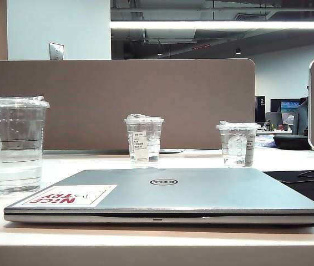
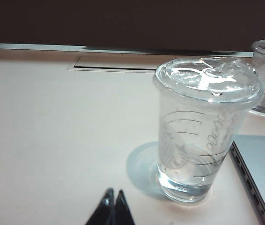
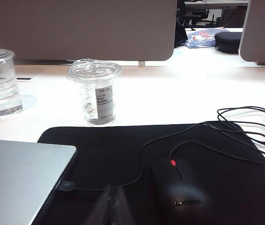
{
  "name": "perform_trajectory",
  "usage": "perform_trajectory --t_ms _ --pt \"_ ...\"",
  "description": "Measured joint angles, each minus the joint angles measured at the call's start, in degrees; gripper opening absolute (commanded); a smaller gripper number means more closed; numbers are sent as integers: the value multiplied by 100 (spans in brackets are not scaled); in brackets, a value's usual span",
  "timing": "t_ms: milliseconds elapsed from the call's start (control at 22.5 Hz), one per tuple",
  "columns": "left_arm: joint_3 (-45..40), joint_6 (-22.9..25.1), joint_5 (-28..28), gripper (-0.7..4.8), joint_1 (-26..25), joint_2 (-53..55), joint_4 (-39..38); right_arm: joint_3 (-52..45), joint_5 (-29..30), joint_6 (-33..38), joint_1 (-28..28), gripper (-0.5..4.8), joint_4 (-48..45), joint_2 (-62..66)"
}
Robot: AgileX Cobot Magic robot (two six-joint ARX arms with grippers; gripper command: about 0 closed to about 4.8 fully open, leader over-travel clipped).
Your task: Pick up the coffee cup on the left and place it on the left side of the laptop.
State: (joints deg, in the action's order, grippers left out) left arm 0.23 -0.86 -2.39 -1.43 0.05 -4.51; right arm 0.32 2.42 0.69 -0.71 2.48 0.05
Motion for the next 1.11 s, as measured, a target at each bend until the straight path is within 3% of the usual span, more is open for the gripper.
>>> perform_trajectory --t_ms 489,1111 --pt "0 0 0 -5 0 0 0 0 2 118 334 -4 -4 0" --pt "0 0 0 -5 0 0 0 0 4 118 345 -4 -4 0"
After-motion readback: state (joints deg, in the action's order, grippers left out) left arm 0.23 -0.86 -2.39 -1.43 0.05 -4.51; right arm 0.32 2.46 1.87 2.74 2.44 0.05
